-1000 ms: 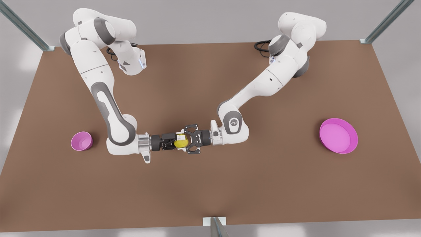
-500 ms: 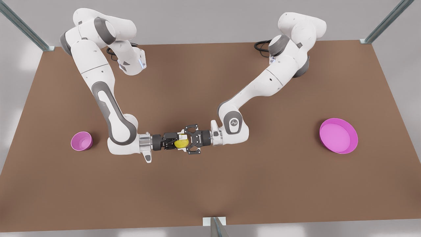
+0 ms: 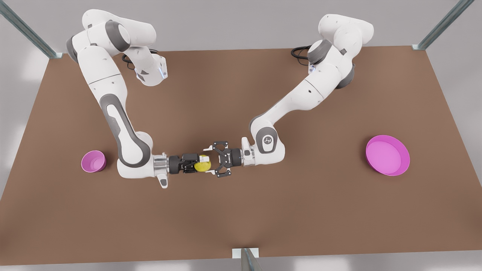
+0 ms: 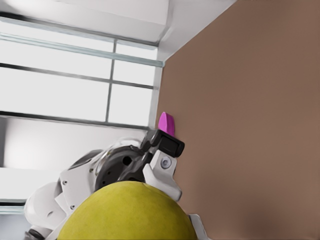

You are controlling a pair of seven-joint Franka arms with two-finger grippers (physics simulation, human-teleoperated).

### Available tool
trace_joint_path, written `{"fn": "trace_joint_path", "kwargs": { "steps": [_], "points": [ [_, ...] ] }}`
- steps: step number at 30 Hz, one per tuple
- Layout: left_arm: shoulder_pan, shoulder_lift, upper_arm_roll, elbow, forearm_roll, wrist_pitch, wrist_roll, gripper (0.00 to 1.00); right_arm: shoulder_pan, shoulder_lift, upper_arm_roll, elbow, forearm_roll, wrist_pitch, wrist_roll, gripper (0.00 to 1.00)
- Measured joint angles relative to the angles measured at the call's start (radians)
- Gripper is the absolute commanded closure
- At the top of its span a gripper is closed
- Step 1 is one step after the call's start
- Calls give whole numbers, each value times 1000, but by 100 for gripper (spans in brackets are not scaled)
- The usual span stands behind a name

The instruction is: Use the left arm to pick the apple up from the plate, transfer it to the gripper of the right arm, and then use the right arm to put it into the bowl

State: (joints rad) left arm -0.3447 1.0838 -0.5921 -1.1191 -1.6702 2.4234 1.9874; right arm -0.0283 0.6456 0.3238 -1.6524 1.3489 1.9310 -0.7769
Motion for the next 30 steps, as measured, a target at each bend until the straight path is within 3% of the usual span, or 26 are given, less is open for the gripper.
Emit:
{"fn": "trace_joint_path", "kwargs": {
  "steps": [3, 5, 8, 10, 13, 17, 18, 19, 21, 23, 25, 30],
  "points": [
    [42, -40, -2, -101, 10, -1, 6, 1, -30, 0, -1, 2, -27, -17, 0, 21],
    [131, -152, -4, -280, 28, -6, 8, 1, -60, 1, -1, 11, -57, -28, 0, 21],
    [389, -334, -4, -515, 318, -83, -42, 1, -119, 0, -6, 30, -126, -62, 1, 21],
    [526, -385, -1, -422, 684, -227, -126, 0, -190, -3, -6, 39, -194, -107, 2, 21],
    [614, -467, 0, -244, 1199, -489, -285, 0, -282, -10, 0, 44, -284, -176, 1, 21],
    [679, -649, -1, -167, 1632, -809, -565, 1, -367, -17, 1, 46, -365, -250, -3, 21],
    [683, -675, -1, -150, 1696, -863, -640, 1, -386, -17, -2, 47, -376, -265, -5, 20],
    [637, -721, 72, -141, 1738, -900, -714, 1, -403, -15, -5, 57, -385, -278, -8, 21],
    [393, -872, 432, -244, 1718, -922, -848, 1, -440, -11, -10, 81, -414, -306, -14, 20],
    [269, -973, 589, -366, 1699, -903, -968, 0, -483, -9, -11, 88, -444, -334, -24, 20],
    [248, -1008, 631, -395, 1688, -888, -1075, 0, -526, -8, -11, 105, -479, -366, -34, 20],
    [252, -860, 644, -225, 1681, -917, -1299, 0, -595, -8, -11, 121, -581, -439, -70, 20]
  ]
}}
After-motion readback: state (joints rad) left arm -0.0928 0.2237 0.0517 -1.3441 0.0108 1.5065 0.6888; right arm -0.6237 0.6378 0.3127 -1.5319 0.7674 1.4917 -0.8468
